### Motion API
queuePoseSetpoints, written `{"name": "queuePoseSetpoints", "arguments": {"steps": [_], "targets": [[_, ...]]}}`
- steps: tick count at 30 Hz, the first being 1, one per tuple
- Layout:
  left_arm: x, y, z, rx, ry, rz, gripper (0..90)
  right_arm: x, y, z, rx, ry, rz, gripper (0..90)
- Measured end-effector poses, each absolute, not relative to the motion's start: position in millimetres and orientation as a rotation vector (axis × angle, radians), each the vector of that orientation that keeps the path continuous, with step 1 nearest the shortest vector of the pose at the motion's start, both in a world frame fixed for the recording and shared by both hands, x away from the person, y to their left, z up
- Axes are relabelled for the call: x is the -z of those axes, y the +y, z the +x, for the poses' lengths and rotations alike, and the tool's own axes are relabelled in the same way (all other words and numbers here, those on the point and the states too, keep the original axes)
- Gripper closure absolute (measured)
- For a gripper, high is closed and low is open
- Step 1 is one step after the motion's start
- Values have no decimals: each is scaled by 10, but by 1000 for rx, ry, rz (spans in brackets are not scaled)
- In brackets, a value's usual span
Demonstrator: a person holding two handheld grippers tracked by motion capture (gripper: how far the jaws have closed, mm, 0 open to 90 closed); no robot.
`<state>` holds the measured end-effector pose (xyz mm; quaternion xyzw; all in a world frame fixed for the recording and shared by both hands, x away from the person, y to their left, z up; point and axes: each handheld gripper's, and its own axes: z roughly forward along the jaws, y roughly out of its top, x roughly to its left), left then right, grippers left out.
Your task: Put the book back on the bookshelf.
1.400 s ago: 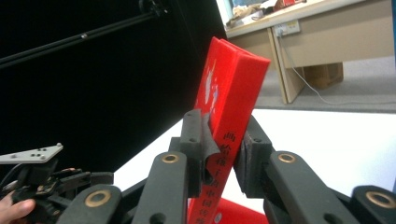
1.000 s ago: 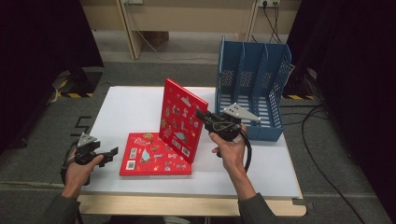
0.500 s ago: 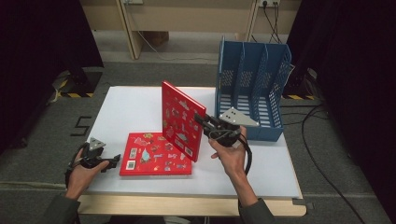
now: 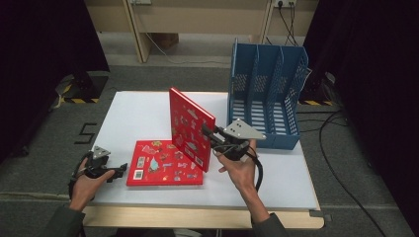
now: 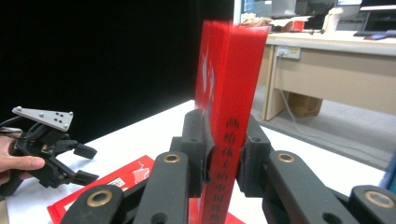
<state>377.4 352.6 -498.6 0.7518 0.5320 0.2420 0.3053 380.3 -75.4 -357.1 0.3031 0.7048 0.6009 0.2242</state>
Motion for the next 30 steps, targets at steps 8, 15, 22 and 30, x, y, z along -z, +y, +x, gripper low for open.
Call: {"name": "queuePoseSetpoints", "arguments": {"steps": [8, 15, 22, 30], "targets": [[4984, 3525, 3774, -642, 1405, 1995, 154, 3747, -627, 3844, -1653, 1957, 827, 758], [4982, 3520, 3773, -650, 1396, 2001, 157, 3864, -575, 3909, -1655, 1966, 843, 756], [4982, 3521, 3774, -650, 1395, 2002, 157, 3957, -527, 3962, -1700, 1965, 858, 756], [4982, 3520, 3772, -650, 1394, 2002, 158, 4065, -493, 4017, -1728, 1965, 863, 753]]}}
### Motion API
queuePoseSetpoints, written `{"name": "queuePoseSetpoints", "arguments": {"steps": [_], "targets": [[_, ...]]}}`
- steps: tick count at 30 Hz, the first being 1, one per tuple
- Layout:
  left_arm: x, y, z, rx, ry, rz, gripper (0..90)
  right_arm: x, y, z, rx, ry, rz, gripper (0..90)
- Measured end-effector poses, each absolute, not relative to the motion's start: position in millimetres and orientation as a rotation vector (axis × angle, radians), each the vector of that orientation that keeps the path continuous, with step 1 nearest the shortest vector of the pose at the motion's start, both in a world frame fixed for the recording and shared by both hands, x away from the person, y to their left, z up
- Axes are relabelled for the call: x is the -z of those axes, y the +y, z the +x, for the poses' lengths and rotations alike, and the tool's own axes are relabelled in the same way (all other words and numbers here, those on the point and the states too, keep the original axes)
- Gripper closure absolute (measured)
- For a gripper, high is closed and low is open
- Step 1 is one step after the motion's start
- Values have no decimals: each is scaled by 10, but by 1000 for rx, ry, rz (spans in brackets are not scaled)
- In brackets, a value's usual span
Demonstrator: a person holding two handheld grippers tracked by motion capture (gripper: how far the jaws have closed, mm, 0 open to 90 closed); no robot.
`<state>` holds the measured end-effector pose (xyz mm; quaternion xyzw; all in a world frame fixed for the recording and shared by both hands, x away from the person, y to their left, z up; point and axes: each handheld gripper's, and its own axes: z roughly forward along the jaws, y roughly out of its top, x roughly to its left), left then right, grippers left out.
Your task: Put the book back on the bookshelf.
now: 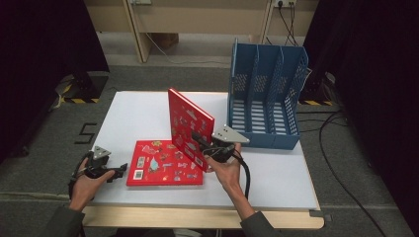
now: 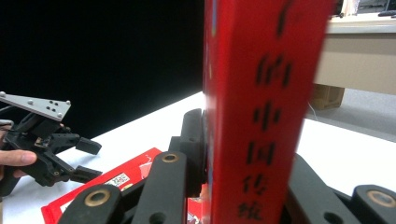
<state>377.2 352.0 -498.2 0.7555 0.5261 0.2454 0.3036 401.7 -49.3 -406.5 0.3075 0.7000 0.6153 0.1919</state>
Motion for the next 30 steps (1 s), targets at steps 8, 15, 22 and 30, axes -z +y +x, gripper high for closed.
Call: {"name": "queuePoseSetpoints", "arguments": {"steps": [8, 15, 22, 30], "targets": [[4983, 3523, 3773, -647, 1394, 2001, 157, 4117, -412, 4021, -1718, 1991, 850, 751], [4982, 3519, 3770, -651, 1392, 2002, 160, 4204, -368, 4062, -1718, 2003, 853, 748], [4981, 3522, 3772, -653, 1389, 2005, 160, 4246, -369, 4089, -1746, 1989, 861, 745], [4983, 3517, 3768, -651, 1393, 2000, 161, 4273, -355, 4088, -1741, 1985, 842, 744]]}}
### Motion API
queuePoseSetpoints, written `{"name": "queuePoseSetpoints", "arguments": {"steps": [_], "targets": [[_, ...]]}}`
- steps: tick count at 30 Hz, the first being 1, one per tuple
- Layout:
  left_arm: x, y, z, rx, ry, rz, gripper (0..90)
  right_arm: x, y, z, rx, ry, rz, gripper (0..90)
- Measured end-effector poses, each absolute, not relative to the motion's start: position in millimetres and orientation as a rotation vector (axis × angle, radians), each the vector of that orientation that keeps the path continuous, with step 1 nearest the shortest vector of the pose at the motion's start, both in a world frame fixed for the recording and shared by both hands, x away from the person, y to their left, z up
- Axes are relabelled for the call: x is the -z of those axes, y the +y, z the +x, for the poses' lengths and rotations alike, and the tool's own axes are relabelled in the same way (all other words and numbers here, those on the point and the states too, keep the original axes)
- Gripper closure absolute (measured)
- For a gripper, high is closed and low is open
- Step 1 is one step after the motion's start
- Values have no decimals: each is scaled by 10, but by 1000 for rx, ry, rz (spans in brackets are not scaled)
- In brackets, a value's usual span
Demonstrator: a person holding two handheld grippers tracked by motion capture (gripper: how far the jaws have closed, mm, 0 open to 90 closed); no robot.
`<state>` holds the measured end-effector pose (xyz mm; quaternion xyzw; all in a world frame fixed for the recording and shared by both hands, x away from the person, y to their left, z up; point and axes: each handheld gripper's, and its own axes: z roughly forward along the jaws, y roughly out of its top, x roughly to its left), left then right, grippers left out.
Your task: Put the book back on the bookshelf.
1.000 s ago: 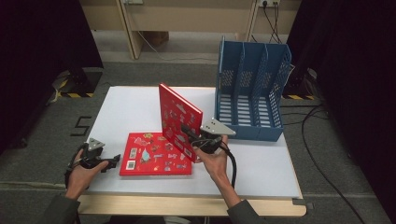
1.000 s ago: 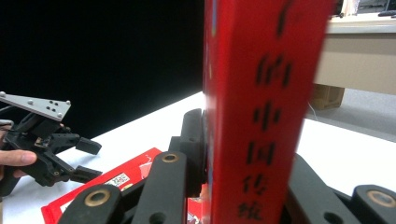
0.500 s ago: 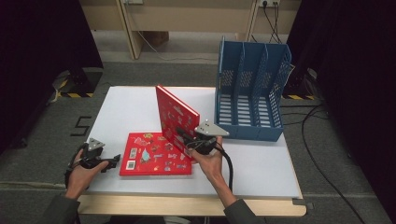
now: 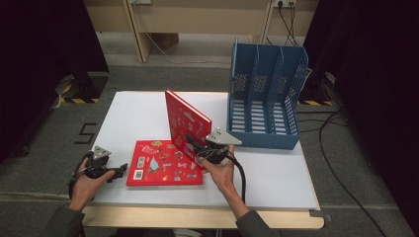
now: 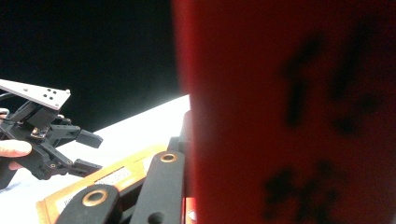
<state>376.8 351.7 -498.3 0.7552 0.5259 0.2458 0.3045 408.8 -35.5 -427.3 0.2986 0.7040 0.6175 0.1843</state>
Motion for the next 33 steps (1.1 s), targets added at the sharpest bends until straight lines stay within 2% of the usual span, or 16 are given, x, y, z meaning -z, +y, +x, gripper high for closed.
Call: {"name": "queuePoseSetpoints", "arguments": {"steps": [15, 33], "targets": [[4983, 3510, 3762, -656, 1393, 1998, 166, 4313, -341, 4091, -1748, 1993, 832, 743], [4981, 3512, 3764, -652, 1391, 2001, 168, 4209, -417, 4128, -1737, 2011, 855, 788]]}}
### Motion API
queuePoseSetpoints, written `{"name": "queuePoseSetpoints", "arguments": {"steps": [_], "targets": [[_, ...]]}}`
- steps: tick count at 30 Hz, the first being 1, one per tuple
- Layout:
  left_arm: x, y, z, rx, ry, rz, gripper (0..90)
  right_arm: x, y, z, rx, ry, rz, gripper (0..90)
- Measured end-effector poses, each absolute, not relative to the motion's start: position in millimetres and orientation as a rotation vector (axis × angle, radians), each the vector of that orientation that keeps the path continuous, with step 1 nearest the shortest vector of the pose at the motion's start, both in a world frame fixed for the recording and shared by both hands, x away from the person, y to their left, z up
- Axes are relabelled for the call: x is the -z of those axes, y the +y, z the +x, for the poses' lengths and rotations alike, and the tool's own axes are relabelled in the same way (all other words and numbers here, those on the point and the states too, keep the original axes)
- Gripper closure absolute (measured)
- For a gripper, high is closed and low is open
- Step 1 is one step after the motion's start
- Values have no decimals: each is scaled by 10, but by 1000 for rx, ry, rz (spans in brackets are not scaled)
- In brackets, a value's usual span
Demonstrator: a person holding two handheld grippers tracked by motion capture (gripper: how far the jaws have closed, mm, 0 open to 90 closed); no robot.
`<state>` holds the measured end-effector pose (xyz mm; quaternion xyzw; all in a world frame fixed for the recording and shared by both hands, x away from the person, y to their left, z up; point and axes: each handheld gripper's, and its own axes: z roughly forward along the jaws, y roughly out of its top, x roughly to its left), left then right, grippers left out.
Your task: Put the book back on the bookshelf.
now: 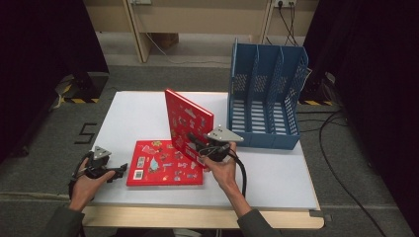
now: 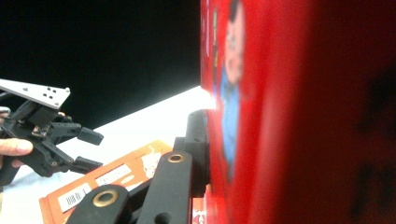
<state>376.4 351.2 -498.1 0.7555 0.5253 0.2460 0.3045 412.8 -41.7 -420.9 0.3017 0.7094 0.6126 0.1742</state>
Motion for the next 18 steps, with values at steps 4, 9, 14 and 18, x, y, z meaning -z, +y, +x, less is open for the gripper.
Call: {"name": "queuePoseSetpoints", "arguments": {"steps": [4, 9, 14, 18], "targets": [[4980, 3513, 3765, -651, 1390, 2003, 169, 4189, -449, 4121, -1738, 2009, 868, 789], [4980, 3512, 3765, -652, 1387, 2004, 168, 4148, -488, 4137, -1711, 1995, 868, 790], [4980, 3512, 3765, -653, 1387, 2004, 169, 4123, -542, 4136, -1709, 1974, 888, 791], [4980, 3512, 3764, -653, 1386, 2004, 169, 4086, -582, 4124, -1714, 1959, 886, 791]]}}
